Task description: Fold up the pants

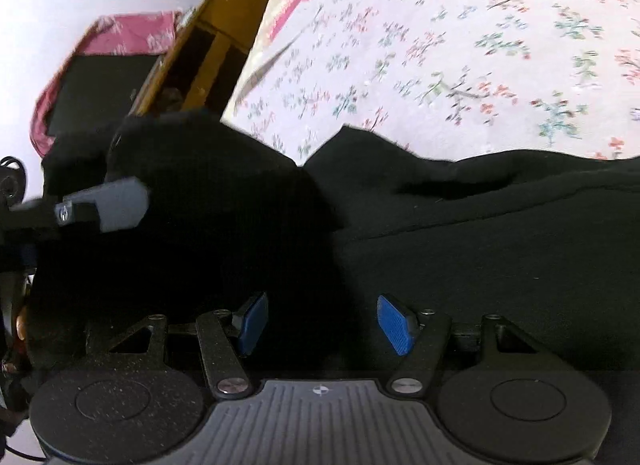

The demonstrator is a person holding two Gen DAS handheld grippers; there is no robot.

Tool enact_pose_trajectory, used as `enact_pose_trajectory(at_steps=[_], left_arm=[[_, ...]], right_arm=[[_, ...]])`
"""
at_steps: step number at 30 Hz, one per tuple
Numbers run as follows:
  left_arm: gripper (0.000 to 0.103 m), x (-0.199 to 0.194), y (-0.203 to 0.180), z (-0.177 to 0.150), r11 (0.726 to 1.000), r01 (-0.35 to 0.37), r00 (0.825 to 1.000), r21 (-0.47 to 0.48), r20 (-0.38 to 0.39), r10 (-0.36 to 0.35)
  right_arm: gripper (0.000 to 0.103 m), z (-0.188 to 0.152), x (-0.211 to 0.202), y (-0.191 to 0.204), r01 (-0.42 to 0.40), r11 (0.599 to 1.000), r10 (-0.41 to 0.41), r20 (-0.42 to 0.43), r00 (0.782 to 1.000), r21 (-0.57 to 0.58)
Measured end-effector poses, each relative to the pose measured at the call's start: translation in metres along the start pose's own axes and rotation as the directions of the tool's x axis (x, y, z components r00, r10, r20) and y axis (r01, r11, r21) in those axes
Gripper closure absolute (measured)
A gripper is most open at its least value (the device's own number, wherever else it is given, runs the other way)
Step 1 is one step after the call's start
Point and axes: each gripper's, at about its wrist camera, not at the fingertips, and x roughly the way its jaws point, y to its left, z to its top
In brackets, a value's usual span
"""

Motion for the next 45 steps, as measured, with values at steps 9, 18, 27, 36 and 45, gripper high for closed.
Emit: enact_pose_trajectory(at_steps=[9,18,27,36,45], left_arm=[[0.069,0.1,-0.023,0.008,0.998,0.021,0.995,-0.053,-0.098,-0.026],[0.069,0.152,-0.034,-0.004,0.993,0.063,0.986,-0.1,-0.146,-0.077],[0.038,0.197,-0.033,-0.013,0.984,0.021,0.985,-0.179,-0.164,-0.051],[0.032,0.148,-0.043,-0.015,0.999,-0.03,0.994,-0.022,-0.108,0.027],[0.032,0.109,0.001,-0.015,0.966,-0.246,0.969,0.074,0.041,0.244]], right_arm=[[0.051,-0.012,-0.069,-0.053,0.052,0.994,-0.064,0.133,0.989,0.095],[0.051,-0.019,-0.096,-0.088,0.092,0.979,-0.129,0.197,0.972,0.184],[0.051,-0.024,-0.118,-0.114,0.176,0.956,-0.23,0.231,0.945,0.233],[0.051,-0.021,-0.143,-0.105,0.21,0.955,-0.269,0.315,0.91,0.209],[0.049,-0.02,-0.089,-0.054,0.034,0.999,-0.035,0.2,0.979,0.009]])
